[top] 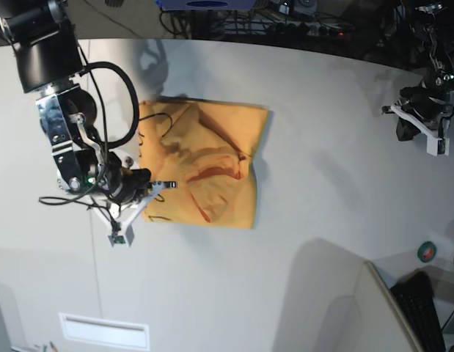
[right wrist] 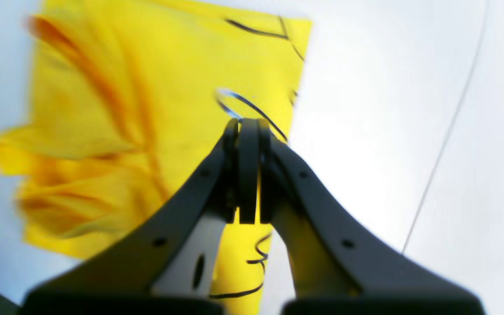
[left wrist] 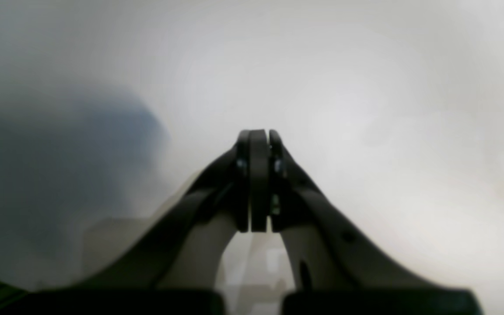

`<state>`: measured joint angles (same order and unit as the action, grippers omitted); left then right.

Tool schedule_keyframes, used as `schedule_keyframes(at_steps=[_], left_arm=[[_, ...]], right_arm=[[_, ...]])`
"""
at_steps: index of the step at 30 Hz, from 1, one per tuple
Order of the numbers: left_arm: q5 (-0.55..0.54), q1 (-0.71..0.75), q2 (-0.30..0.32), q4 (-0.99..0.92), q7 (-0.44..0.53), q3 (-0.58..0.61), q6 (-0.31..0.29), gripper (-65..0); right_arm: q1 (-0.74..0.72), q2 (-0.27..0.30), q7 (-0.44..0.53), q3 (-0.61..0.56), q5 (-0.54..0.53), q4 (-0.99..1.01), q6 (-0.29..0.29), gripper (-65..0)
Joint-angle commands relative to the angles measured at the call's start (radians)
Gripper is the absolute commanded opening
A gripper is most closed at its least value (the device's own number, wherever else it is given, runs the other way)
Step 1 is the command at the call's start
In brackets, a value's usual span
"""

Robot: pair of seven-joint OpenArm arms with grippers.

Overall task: Layout the t-shirt on the table in an organized manner, then fold the t-shirt properly
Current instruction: 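Grasp the folded bundle edge with the right gripper and flip it over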

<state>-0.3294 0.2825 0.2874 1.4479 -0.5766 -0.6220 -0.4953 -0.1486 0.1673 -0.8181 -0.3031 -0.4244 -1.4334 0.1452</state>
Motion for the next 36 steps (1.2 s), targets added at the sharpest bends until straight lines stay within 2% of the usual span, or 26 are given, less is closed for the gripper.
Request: schedule_keyframes(at_steps=[1, 4, 11, 19, 24, 31, 34, 36], left_arm=[[-0.01, -0.004, 0.019, 0.015, 0.019, -0.006, 0.001, -65.0], [-0.01, -0.012, 0.019, 0.014, 0.019, -0.006, 0.001, -65.0], [-0.01, -0.01, 0.019, 0.014, 0.019, -0.006, 0.001, -65.0], [-0.007, -0.016, 0.019, 0.012, 0.019, -0.006, 0.001, -65.0], [-0.007, -0.016, 0.019, 0.012, 0.019, -0.006, 0.001, -65.0], [-0.006, -0.016, 0.019, 0.012, 0.019, -0.006, 0.001, -65.0], [-0.007, -0.016, 0.02, 0.012, 0.019, -0.012, 0.001, -65.0], [-0.009, -0.015, 0.02, 0.012, 0.019, -0.016, 0.001, -65.0]], right_arm=[[-0.018, -0.005, 0.035, -0.011, -0.012, 0.007, -0.006, -65.0], [-0.018, -0.005, 0.078, -0.084, -0.014, 0.061, -0.006, -65.0], [0.011, -0.028, 0.084, -0.219, -0.017, 0.059, -0.002, -65.0], [0.091, -0.068, 0.075, -0.272, -0.012, -0.059, 0.0, -65.0], [0.103, -0.116, 0.023, -0.275, -0.011, -0.068, 0.0, -65.0], [0.066, -0.156, 0.023, -0.463, -0.011, -0.059, 0.001, -65.0], [0.051, -0.159, 0.019, -0.466, -0.011, -0.071, 0.001, -65.0], [0.047, -0.137, -0.007, -0.43, -0.011, -0.111, 0.011, -65.0]])
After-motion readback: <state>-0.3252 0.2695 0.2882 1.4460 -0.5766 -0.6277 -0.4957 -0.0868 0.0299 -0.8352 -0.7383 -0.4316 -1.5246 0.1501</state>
